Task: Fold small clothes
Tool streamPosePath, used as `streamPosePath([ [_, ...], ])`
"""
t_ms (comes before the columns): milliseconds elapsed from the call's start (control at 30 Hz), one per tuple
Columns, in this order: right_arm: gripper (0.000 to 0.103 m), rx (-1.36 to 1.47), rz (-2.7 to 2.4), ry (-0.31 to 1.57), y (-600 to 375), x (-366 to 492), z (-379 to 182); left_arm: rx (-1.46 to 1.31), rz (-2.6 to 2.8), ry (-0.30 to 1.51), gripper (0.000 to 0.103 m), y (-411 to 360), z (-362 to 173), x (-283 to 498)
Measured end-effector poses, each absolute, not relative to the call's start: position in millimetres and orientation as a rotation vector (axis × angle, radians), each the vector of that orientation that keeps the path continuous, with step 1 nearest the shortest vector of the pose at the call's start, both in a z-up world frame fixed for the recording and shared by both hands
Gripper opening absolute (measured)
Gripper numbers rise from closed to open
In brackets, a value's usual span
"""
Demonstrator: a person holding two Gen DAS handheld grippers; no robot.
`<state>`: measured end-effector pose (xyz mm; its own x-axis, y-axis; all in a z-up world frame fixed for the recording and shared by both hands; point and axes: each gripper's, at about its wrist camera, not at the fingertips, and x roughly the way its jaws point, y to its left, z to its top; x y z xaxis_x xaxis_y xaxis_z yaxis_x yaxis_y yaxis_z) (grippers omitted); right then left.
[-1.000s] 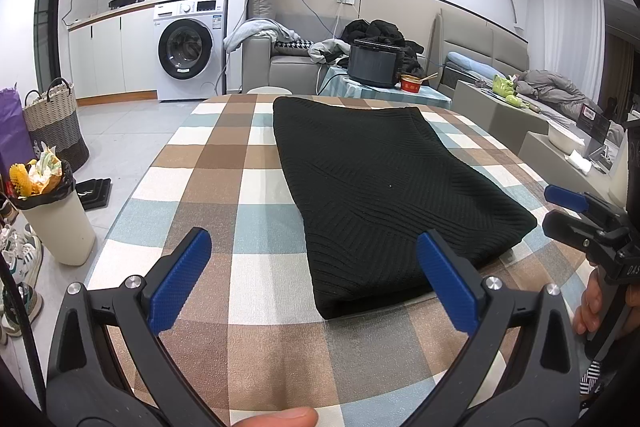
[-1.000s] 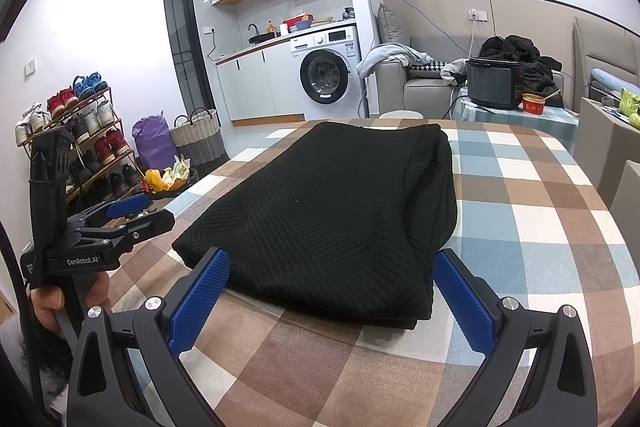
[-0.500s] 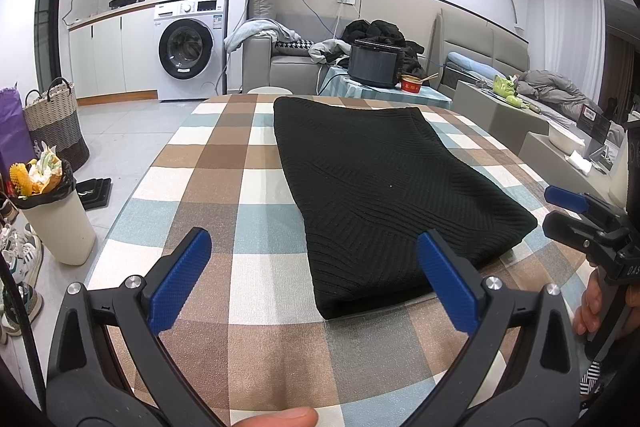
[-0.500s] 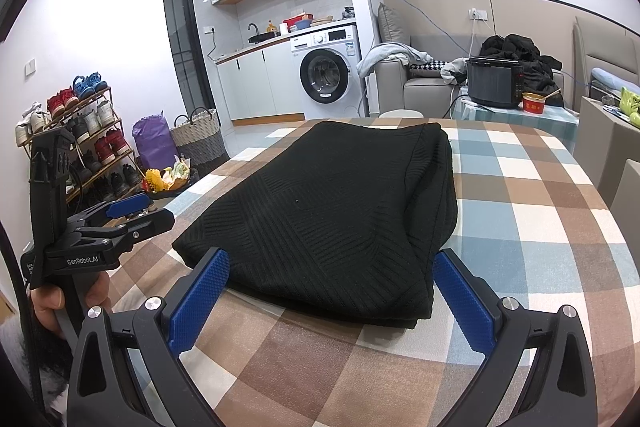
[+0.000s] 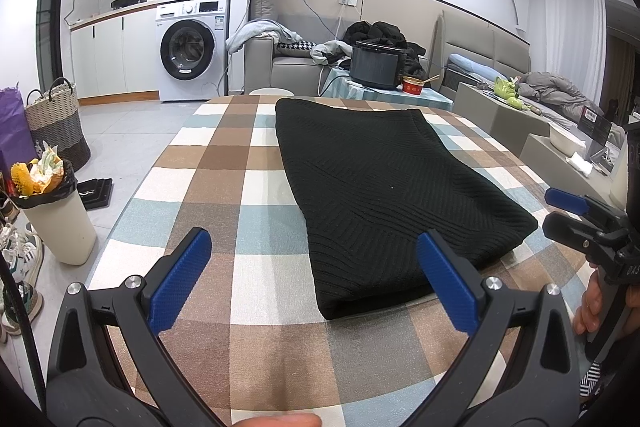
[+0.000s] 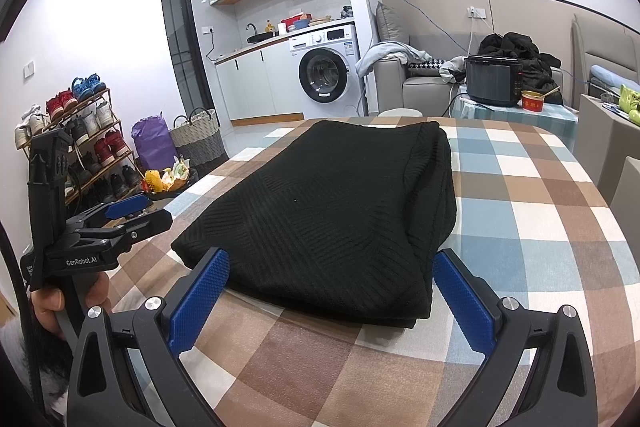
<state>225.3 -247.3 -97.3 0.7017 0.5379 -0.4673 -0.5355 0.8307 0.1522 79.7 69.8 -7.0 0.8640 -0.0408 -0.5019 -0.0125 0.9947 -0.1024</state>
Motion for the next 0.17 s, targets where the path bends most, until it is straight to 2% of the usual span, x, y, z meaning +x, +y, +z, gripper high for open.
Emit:
streamPosePath([
  [167, 0.103, 0.007, 0.595, 0.523, -247.1, 224.9, -97.3, -0.106, -0.012, 0.528, 0.102, 71.7, -8.8, 79.2],
])
